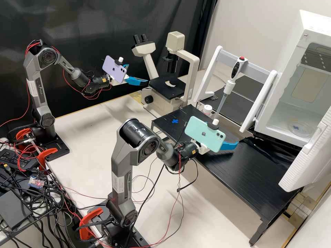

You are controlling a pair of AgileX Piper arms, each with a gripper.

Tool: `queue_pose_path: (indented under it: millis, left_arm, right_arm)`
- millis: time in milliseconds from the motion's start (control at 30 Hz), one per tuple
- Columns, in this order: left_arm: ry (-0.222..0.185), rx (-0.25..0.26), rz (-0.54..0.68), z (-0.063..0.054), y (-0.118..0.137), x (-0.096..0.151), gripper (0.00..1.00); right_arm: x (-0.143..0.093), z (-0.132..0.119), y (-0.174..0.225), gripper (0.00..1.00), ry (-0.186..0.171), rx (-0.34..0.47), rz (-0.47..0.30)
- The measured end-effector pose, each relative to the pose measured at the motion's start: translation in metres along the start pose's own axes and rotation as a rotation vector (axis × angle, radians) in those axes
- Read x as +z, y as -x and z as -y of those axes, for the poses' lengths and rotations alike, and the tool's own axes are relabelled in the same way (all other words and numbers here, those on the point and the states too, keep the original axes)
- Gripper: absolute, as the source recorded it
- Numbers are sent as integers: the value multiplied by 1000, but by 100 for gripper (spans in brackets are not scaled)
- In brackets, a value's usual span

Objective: Move the petri dish to the microscope

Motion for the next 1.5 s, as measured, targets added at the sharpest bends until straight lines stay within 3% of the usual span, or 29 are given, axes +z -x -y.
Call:
queue_pose_path:
  millis: [267, 433, 700, 833, 1133, 1333, 1500]
  left_arm:
    - [0, 0, 0, 0, 0, 0, 100]
    - [0, 0, 0, 0, 0, 0, 100]
    - [0, 0, 0, 0, 0, 0, 100]
    - [0, 0, 0, 0, 0, 0, 100]
    - [0, 0, 0, 0, 0, 0, 100]
    - [0, 0, 0, 0, 0, 0, 100]
    - [0, 0, 0, 0, 0, 0, 100]
  right_arm:
    - [3, -2, 0, 100, 5, 6, 4]
    - [20, -11, 6, 100, -5, 3, 24]
    - [49, -51, 17, 100, -94, 123, 28]
    - [57, -74, 13, 100, -119, 194, 33]
    - [55, -117, -30, 100, -95, 283, 7]
    - [55, -139, -63, 100, -126, 319, 61]
    - [49, -152, -94, 100, -125, 314, 78]
